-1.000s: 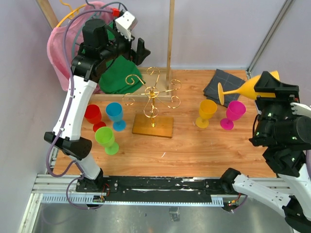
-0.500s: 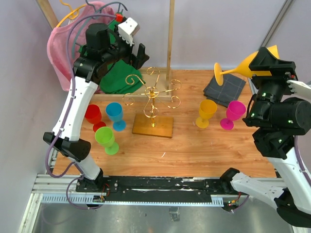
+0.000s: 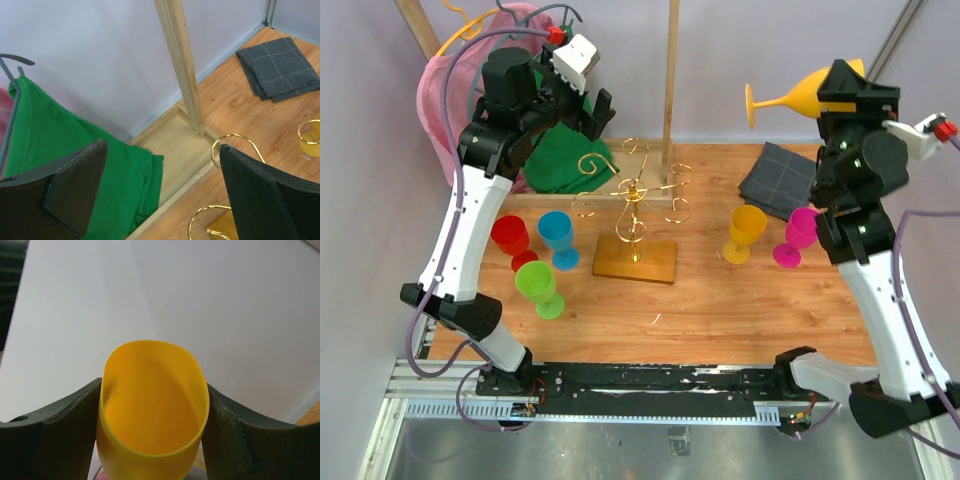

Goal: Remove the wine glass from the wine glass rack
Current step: Place the wine glass at the center of the board.

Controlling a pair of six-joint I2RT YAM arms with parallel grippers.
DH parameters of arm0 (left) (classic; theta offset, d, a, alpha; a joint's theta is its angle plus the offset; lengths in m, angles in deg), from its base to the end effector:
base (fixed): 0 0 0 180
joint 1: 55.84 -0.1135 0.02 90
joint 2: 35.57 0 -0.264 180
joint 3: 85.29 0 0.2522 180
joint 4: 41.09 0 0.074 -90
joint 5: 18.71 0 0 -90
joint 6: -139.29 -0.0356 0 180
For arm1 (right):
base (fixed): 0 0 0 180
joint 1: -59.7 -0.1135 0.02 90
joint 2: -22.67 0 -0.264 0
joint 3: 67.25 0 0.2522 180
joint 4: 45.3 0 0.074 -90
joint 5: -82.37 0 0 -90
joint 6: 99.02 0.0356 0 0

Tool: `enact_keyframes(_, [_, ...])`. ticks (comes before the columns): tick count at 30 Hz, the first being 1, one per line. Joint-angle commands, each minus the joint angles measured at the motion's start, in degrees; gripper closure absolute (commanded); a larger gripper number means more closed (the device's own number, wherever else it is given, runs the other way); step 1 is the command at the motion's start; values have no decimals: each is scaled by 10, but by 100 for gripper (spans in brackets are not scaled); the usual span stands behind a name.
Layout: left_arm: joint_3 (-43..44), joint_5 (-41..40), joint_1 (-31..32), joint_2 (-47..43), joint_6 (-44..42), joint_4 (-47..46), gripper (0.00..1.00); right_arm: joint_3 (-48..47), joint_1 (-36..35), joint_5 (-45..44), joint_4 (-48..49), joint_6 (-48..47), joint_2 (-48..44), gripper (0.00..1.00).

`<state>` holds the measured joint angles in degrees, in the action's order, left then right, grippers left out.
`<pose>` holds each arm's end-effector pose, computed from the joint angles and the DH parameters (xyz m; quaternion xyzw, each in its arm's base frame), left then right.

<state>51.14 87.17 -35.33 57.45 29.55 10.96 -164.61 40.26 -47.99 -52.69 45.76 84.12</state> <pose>0.3002 -0.1227 0.5342 0.3430 0.6743 -0.1091 0.6449 0.1840 0.0405 0.5416 0.4281 0.3671 0.3461 0.7497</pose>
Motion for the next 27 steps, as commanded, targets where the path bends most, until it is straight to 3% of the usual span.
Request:
enact_keyframes(1, [-9,-24,5,-22,-21,-7,1,-66,50,119,-25,-9,73,49])
enact_keyframes(6, [-22,-27,5,-26,-20,-6,1,-151,57,171,-42,-213,147,49])
enact_keyframes(12, [-35,-29,5,-26,-16,-7,1,-186,64,182,-18,-378,187,48])
enact_keyframes(20, [-46,-30,5,-25,-8,-7,1,-169,66,230,90,-525,246,46])
enact_keyframes(27, [-71,-32,5,-31,-9,-7,1,-97,65,254,179,-567,283,49])
